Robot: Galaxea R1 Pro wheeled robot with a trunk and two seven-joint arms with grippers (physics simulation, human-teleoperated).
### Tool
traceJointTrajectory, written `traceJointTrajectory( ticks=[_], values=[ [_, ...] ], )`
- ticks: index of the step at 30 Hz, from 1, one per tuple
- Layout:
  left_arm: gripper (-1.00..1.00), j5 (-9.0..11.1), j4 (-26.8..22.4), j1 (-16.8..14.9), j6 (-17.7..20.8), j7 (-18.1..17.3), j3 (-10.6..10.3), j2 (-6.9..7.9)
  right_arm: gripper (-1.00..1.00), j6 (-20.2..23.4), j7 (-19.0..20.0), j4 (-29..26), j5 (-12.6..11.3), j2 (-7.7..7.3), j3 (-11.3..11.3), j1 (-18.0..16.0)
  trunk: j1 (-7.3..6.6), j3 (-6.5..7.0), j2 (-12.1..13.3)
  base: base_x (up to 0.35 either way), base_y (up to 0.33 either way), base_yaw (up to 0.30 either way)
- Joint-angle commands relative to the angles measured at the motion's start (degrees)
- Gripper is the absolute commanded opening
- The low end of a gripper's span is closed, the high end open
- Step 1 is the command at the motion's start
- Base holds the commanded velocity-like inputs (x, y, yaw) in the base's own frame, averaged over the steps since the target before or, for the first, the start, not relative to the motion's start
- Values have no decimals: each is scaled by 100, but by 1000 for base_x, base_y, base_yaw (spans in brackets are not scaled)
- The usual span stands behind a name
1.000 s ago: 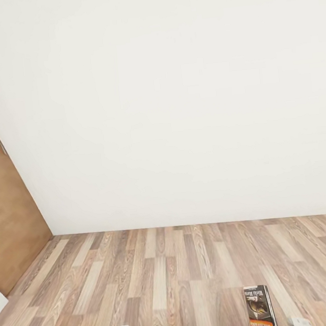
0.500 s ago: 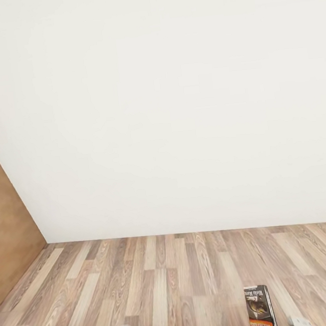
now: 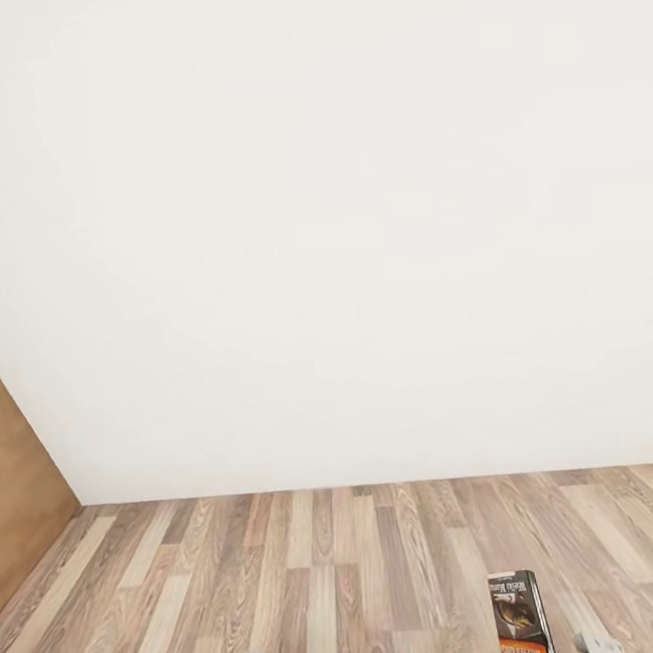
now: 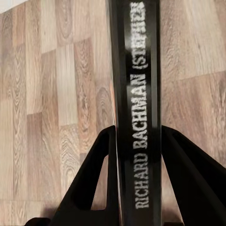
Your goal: In the bedroom, move the book from the bed onto either nightstand, and place the two sandals side by side next to the bed.
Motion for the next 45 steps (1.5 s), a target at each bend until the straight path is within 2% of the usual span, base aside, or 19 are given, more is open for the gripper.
traceJointTrajectory(
  ticks=[1, 11, 18, 30, 45],
  values=[
    [100, -61, 5, -4, -31, -13, 46, 1, -100, -16, 28, 3, -57, -3, 35, -6, 3, -7, -4, 305, 0, 0],
    [100, -61, 5, -4, -31, -13, 47, 1, -100, -16, 28, 3, -56, -1, 35, -6, 3, -7, -4, 303, 0, -9],
    [100, -61, 5, -6, -31, -11, 46, 1, -100, -16, 28, 3, -50, -2, 35, -6, 3, -7, -4, 294, 0, -160],
    [100, -61, 5, -3, -31, -16, 47, 1, -100, -16, 28, 3, -50, -1, 35, -6, 3, -7, -4, 98, 0, -87],
    [100, -61, 5, -4, -31, -12, 47, 1, -100, -16, 28, 3, -51, -3, 35, -6, 3, -7, -4, 317, 0, -18]
  ],
)
